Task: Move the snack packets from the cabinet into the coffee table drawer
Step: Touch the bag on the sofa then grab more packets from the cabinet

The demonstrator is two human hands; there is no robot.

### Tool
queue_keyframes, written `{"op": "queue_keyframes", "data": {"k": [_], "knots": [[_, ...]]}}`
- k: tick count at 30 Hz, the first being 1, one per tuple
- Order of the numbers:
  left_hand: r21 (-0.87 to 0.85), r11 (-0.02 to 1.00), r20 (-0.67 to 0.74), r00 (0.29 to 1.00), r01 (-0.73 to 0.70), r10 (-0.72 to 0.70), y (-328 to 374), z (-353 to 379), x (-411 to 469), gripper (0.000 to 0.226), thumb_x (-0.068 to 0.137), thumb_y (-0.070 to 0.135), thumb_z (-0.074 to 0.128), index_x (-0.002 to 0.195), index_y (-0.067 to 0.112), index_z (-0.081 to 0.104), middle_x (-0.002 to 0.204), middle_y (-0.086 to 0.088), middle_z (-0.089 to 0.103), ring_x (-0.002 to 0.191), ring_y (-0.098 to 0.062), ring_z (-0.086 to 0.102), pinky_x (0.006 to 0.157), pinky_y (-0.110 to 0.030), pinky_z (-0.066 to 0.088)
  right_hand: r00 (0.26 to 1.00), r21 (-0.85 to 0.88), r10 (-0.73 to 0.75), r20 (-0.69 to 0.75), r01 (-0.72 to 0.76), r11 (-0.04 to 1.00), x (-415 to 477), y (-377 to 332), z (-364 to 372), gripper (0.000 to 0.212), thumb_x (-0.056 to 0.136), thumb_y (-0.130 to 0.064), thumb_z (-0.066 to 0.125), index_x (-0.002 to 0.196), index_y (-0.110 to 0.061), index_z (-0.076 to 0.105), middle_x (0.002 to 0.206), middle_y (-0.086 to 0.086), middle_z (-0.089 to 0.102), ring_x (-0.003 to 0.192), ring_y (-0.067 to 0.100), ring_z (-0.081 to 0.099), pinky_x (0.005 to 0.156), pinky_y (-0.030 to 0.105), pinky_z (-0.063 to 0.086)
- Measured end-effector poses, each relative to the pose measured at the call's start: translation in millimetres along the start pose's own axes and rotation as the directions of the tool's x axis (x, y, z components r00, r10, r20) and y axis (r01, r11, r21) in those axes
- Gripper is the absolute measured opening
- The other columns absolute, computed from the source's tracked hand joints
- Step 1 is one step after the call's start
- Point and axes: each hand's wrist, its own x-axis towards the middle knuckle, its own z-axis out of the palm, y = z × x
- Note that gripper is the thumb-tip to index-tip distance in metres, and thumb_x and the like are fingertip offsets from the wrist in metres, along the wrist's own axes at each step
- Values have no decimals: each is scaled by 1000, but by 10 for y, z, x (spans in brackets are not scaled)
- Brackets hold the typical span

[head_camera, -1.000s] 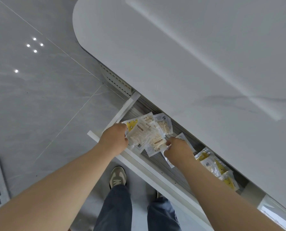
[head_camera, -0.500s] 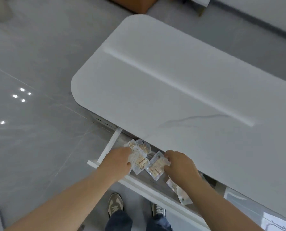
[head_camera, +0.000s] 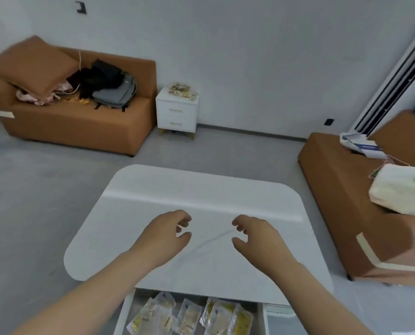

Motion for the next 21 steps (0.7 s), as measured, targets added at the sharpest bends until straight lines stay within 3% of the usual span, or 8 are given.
{"op": "queue_keyframes", "data": {"k": [3, 9, 17, 21], "knots": [[-70, 992, -56, 994, -102, 98, 737, -92, -27, 24, 88, 25, 61, 110, 31, 55, 107, 19, 60, 95, 1, 57, 84, -20, 49, 995, 10, 17, -97, -16, 1000, -330, 229, -606, 38, 90, -30, 54, 128, -29, 49, 119, -11, 60, 108, 7, 53, 83, 20, 41], [-6, 951, -85, 948, -308, 306, 2157, 173, -112, 27, 88, 25, 60, 114, 29, 55, 107, 20, 60, 95, 1, 57, 83, -21, 48, 957, -22, 26, -288, -34, 999, -1134, 983, -1648, 38, 89, -32, 57, 126, -29, 52, 117, -13, 60, 106, 5, 55, 86, 20, 43], [38, 867, -51, 866, -496, 498, 3950, 970, -328, 21, 89, 27, 56, 106, 38, 51, 99, 28, 53, 92, 11, 49, 69, -10, 39, 935, -153, 111, -337, -170, 973, -2358, 2288, -2765, 38, 88, -32, 55, 126, -27, 50, 121, -8, 58, 109, 13, 55, 92, 31, 48], [8, 833, -24, 833, -553, 553, 4656, 1281, -316, 24, 88, 22, 57, 109, 32, 55, 102, 20, 57, 93, 5, 53, 78, -12, 44, 915, -156, 173, -364, -243, 957, -2745, 2792, -3125, 37, 88, -33, 55, 124, -29, 50, 124, -10, 58, 112, 10, 53, 89, 24, 45]]}}
